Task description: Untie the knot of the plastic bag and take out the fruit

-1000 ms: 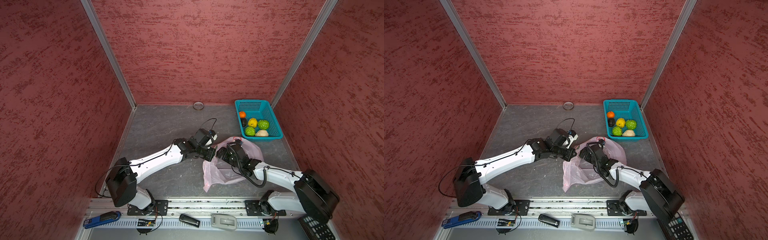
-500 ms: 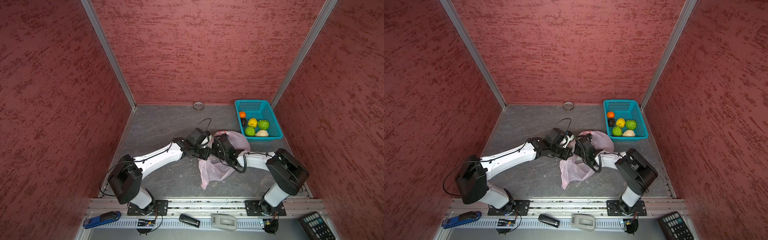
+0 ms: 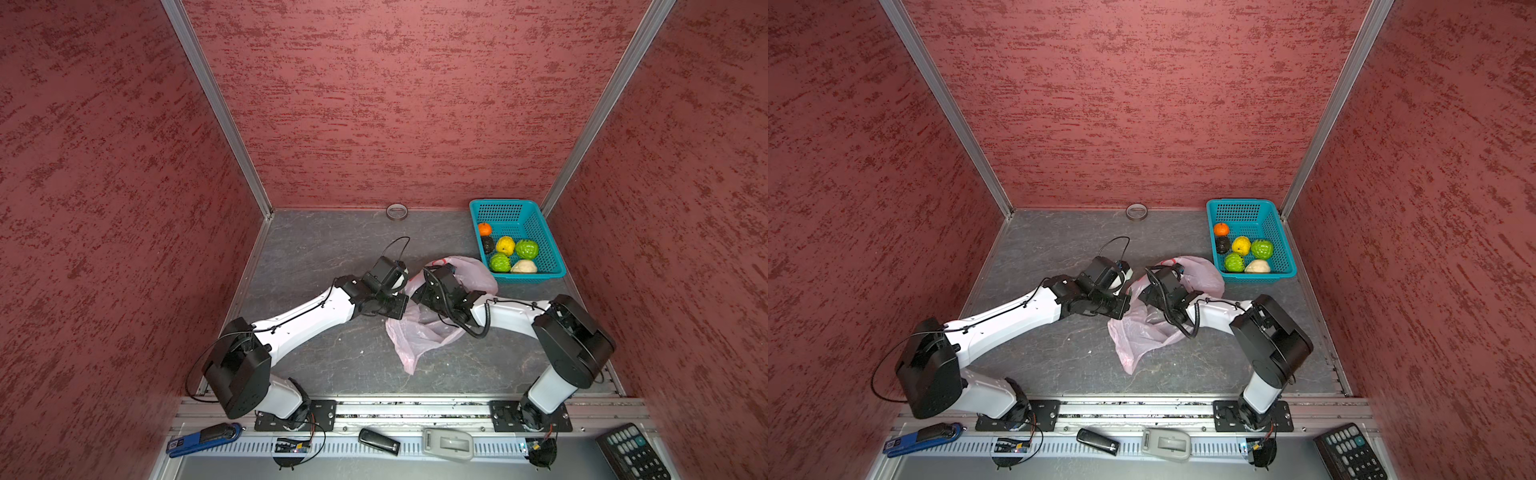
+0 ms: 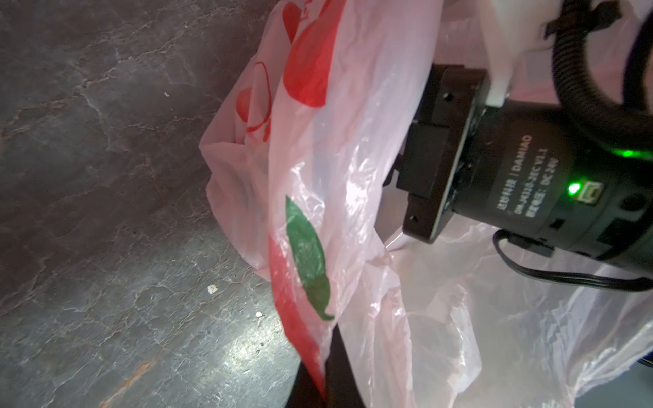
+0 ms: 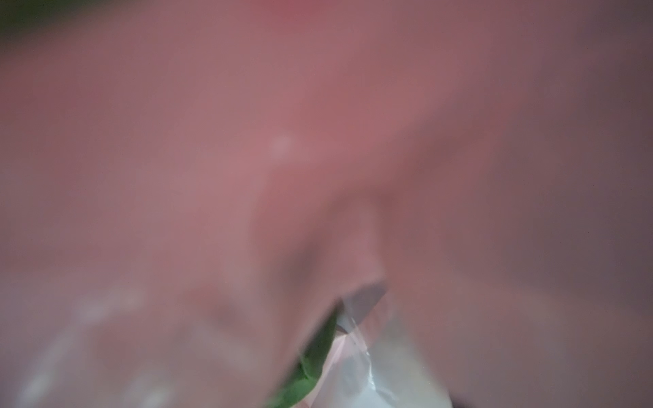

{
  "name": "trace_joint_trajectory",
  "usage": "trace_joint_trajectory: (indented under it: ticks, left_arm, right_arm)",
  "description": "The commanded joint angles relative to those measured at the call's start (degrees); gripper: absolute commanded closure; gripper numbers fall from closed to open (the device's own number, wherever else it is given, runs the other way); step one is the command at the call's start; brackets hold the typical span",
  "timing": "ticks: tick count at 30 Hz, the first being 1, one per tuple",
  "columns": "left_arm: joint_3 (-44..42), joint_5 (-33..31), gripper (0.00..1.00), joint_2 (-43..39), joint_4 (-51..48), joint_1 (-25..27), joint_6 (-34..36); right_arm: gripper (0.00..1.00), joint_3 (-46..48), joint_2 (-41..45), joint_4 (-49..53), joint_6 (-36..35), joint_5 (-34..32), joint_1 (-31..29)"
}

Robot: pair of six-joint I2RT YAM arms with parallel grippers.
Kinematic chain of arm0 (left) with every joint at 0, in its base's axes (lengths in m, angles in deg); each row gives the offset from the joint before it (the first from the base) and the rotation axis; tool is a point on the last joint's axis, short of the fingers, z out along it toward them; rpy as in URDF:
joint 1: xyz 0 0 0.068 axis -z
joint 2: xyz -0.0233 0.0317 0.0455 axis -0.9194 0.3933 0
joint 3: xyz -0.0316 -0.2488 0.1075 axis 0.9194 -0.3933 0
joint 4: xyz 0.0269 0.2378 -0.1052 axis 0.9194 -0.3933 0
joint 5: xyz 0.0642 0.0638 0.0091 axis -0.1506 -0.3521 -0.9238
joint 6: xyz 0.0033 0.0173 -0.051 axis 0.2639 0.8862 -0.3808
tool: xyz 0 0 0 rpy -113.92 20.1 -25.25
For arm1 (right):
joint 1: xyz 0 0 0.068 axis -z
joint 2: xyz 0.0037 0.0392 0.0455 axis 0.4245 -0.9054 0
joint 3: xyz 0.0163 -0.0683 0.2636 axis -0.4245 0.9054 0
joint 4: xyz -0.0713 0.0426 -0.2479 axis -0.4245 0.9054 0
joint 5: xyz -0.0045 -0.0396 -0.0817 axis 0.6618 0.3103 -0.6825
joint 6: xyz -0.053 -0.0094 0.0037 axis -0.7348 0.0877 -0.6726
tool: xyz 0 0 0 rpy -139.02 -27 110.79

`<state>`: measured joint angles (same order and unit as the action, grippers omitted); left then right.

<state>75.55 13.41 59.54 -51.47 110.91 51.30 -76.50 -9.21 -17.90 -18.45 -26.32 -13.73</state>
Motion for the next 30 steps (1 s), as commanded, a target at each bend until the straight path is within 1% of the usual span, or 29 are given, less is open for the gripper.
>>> trace_joint_trajectory:
  ticks: [1, 6, 10, 12, 16, 20, 25, 30]
  left_arm:
    - [0.5, -1.6, 1.0, 0.6, -2.1, 0.9, 1.8]
    - [0.1, -1.4, 1.0, 1.6, -2.0, 1.7, 1.8]
    - [-0.3, -1.8, 1.0, 1.6, -1.4, 1.7, 1.8]
    - [-0.3, -2.4, 1.0, 1.6, -1.6, 1.8, 1.8]
    - [-0.6, -2.1, 1.0, 1.3, -1.3, 1.7, 2.2]
    - [0.3, -1.1, 1.0, 1.3, -0.4, 3.3, 2.5]
    - [3.3, -0.8, 1.0, 2.9, 0.8, 7.5, 2.8]
    - [3.6, -1.5, 1.0, 3.3, 2.3, 9.5, 1.5]
  right_arm:
    - [0.02, -2.2, -1.2, 9.5, -1.5, -2.2, 0.5]
    - [0.02, -7.1, -5.4, 12.7, -3.5, -1.1, 0.4]
    - [0.02, -7.5, -8.4, 13.2, -5.2, -1.0, 0.4]
    - [0.02, -7.6, -8.5, 15.8, -5.3, -2.4, 0.3]
    - [0.01, -5.6, -4.5, 19.0, -5.8, -5.8, 0.5]
    - [0.02, -3.6, 1.1, 18.1, -6.7, -5.6, 0.6]
    - [0.02, -3.3, 5.8, 14.4, -9.0, -1.0, 1.1]
    - [0.02, -3.5, 6.5, 13.9, -8.5, 3.4, 1.2]
